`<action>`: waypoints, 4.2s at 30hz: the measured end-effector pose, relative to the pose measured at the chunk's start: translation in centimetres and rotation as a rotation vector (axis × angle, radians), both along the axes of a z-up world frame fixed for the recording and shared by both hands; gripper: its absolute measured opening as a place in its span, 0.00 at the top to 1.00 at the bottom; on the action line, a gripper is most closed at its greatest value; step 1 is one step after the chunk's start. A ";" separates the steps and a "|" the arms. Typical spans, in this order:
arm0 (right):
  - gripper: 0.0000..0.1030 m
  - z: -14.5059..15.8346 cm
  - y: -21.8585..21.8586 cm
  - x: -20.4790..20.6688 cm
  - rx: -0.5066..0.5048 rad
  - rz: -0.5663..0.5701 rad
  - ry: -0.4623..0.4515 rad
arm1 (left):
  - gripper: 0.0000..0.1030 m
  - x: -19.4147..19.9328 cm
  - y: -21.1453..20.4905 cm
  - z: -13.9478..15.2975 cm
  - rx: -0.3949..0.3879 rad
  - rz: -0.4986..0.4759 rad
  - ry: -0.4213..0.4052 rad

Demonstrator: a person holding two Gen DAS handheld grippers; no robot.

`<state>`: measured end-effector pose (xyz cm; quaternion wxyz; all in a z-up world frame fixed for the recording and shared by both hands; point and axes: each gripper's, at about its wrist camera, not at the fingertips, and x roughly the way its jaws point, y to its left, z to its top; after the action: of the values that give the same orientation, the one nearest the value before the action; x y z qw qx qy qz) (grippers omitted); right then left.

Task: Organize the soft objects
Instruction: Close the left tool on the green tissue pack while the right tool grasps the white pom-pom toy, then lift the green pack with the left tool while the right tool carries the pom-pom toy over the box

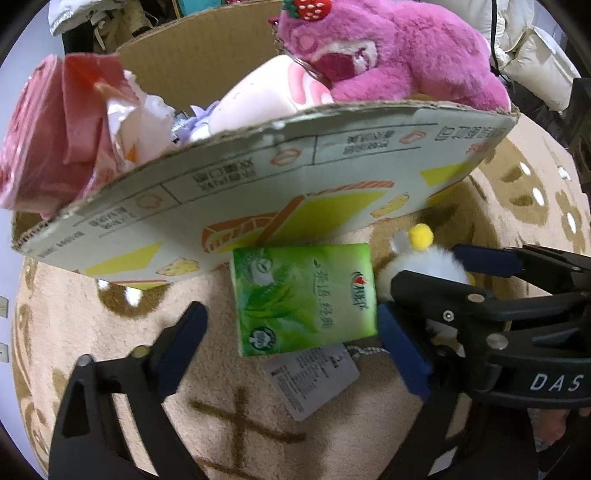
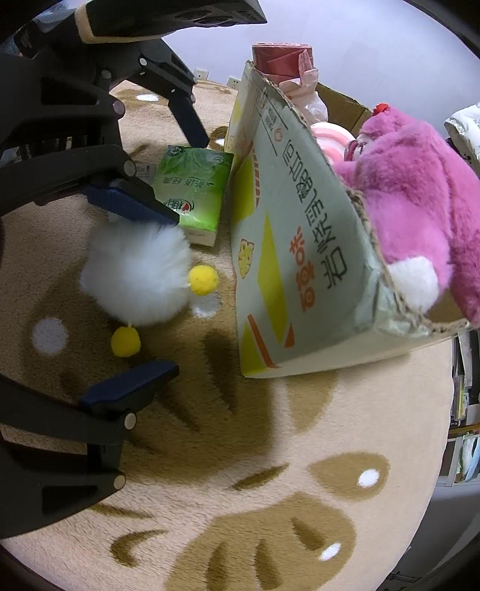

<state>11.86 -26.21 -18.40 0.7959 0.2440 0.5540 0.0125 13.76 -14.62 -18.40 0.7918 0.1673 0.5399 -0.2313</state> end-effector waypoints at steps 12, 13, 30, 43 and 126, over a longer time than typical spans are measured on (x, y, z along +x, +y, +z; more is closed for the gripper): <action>0.37 -0.4 -0.1 -0.6 0.010 -0.004 0.028 | 0.27 -0.3 0.1 -0.5 0.008 0.008 0.031; 0.37 -0.4 -0.2 -0.6 0.011 -0.003 0.029 | 0.27 -0.3 0.2 -0.5 0.011 0.014 0.034; 0.40 -0.7 -0.6 -2.0 0.030 -0.005 0.043 | 0.31 -0.7 1.1 -1.2 0.012 0.029 0.055; 0.55 -0.3 2.1 -2.5 0.009 0.033 0.036 | 0.32 -2.6 3.6 0.7 0.030 0.093 0.050; 0.76 13.9 3.7 5.6 -0.062 0.109 -0.595 | 0.31 5.3 4.7 14.9 -0.136 0.208 -0.403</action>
<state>17.47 -22.53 -4.53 0.9284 0.1751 0.3088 0.1094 19.11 -9.91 -3.52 0.9126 0.0996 0.3685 -0.1462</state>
